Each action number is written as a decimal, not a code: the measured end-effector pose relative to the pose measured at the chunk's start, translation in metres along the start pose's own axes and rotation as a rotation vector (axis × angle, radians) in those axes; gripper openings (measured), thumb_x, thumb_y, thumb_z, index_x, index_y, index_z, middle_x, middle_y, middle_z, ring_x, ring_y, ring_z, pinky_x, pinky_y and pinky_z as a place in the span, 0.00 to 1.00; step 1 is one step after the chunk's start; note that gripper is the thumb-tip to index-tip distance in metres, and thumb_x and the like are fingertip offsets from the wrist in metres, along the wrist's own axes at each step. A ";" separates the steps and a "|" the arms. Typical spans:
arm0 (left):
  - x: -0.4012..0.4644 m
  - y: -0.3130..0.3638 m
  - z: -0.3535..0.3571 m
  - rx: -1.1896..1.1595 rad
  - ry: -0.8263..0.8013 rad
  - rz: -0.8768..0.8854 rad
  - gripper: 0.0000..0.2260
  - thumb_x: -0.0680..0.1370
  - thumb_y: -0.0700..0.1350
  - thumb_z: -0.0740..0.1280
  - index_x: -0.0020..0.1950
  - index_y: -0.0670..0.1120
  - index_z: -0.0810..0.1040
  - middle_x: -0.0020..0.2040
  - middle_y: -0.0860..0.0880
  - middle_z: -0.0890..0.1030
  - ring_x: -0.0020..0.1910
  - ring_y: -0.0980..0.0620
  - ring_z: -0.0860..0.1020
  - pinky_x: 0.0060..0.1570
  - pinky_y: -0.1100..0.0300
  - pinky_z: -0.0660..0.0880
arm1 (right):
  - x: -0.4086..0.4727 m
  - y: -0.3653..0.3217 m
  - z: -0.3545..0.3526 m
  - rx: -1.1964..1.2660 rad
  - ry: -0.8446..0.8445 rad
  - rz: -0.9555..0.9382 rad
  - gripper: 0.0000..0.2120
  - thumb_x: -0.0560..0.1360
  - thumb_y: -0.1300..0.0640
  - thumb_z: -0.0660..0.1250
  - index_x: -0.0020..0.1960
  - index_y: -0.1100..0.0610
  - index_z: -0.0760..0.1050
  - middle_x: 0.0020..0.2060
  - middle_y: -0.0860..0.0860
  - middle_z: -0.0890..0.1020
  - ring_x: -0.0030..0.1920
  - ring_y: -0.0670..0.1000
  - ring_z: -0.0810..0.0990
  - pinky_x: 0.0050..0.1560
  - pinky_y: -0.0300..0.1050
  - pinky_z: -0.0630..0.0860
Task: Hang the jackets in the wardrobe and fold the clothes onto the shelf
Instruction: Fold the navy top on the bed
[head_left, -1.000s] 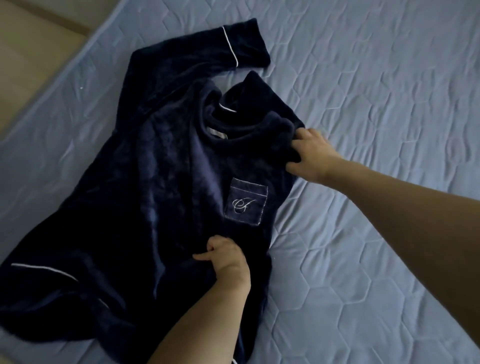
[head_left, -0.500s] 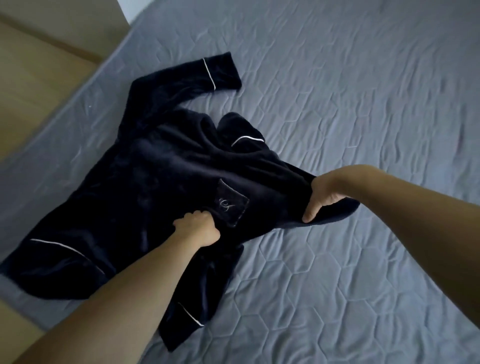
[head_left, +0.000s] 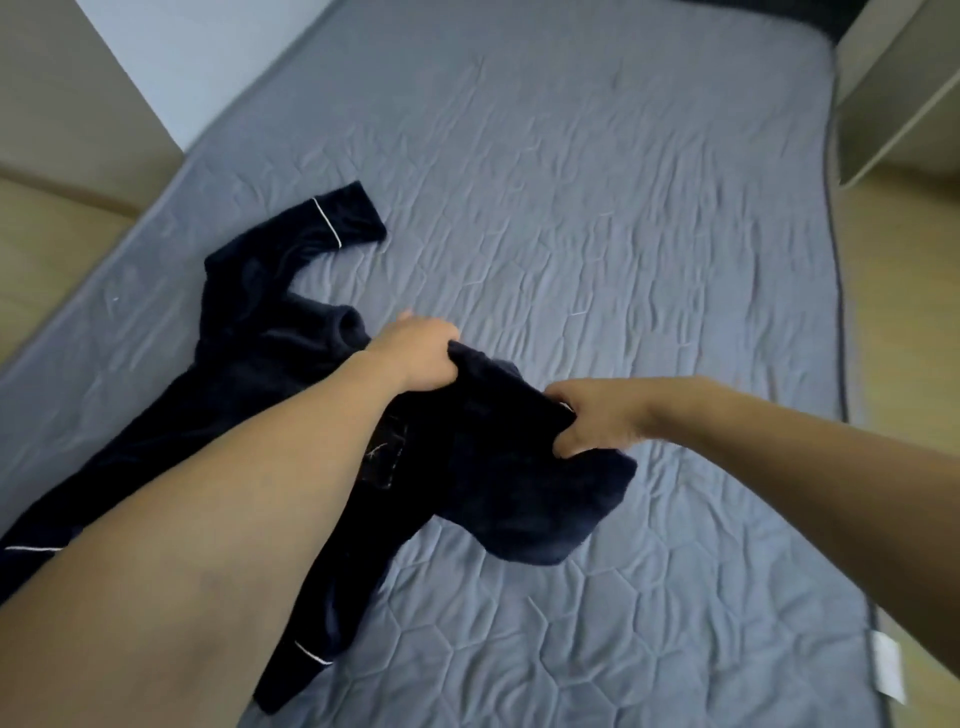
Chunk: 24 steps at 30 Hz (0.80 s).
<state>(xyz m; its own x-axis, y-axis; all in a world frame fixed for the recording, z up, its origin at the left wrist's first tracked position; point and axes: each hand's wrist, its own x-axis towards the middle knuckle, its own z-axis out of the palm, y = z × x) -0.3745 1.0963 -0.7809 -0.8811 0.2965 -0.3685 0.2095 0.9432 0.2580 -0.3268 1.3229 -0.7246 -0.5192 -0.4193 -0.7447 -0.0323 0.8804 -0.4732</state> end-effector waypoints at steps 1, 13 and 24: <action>-0.002 0.003 -0.005 0.048 0.098 0.002 0.06 0.71 0.44 0.59 0.34 0.49 0.71 0.34 0.51 0.75 0.43 0.45 0.75 0.51 0.53 0.64 | -0.008 0.006 0.001 0.135 -0.083 0.057 0.09 0.72 0.61 0.67 0.51 0.54 0.72 0.38 0.48 0.82 0.37 0.46 0.81 0.35 0.38 0.75; 0.020 0.072 0.034 0.472 0.094 -0.373 0.31 0.73 0.47 0.63 0.73 0.47 0.57 0.73 0.43 0.59 0.74 0.40 0.56 0.70 0.31 0.42 | -0.053 0.145 0.012 0.521 0.331 0.313 0.09 0.76 0.64 0.58 0.46 0.64 0.76 0.38 0.55 0.85 0.38 0.52 0.83 0.38 0.42 0.75; -0.060 0.107 0.240 -0.330 -0.550 -0.271 0.37 0.73 0.58 0.67 0.77 0.54 0.53 0.72 0.48 0.61 0.67 0.47 0.68 0.63 0.57 0.67 | 0.083 0.232 0.156 0.463 0.424 0.294 0.29 0.79 0.61 0.59 0.78 0.57 0.54 0.75 0.56 0.62 0.73 0.58 0.64 0.72 0.49 0.61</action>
<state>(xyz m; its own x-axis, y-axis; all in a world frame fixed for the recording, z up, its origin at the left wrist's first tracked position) -0.1971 1.2158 -0.9456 -0.5233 0.1724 -0.8345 -0.2044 0.9254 0.3193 -0.2437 1.4573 -0.9695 -0.7424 0.0281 -0.6694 0.4802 0.7191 -0.5023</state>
